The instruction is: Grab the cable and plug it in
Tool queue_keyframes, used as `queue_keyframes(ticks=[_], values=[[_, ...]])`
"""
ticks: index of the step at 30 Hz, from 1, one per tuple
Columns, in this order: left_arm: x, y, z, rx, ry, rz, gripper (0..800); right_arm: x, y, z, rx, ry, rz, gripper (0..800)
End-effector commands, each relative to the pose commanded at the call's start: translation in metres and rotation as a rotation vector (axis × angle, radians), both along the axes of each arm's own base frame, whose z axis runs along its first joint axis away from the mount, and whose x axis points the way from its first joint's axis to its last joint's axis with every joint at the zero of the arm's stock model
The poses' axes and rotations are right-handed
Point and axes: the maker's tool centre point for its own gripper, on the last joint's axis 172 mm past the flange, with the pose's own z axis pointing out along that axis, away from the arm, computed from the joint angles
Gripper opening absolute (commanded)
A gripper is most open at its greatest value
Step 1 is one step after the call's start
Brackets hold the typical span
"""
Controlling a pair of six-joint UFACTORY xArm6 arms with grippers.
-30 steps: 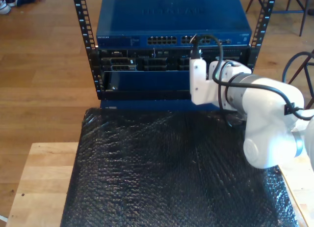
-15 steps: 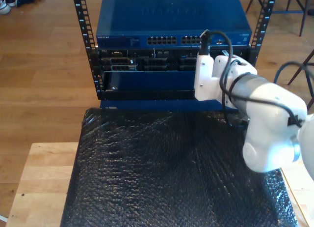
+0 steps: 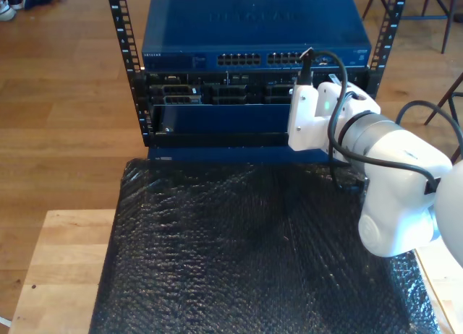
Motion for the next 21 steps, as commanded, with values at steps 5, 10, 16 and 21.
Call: queue_keyframes(ticks=[5,10,16,21], values=[[0.000,0.000,0.000,0.000,0.000,0.000,800,0.011,0.003,0.005,0.013,-0.046,0.003,0],[0.000,0.000,0.000,0.000,0.000,0.000,800,0.014,0.005,0.008,0.016,-0.056,0.006,0],[0.000,0.000,0.000,0.002,0.000,0.000,800,0.013,0.006,0.009,0.033,-0.099,0.007,0],[0.000,0.000,0.000,0.000,0.000,0.000,800,0.019,0.009,0.017,0.057,-0.159,0.012,0]])
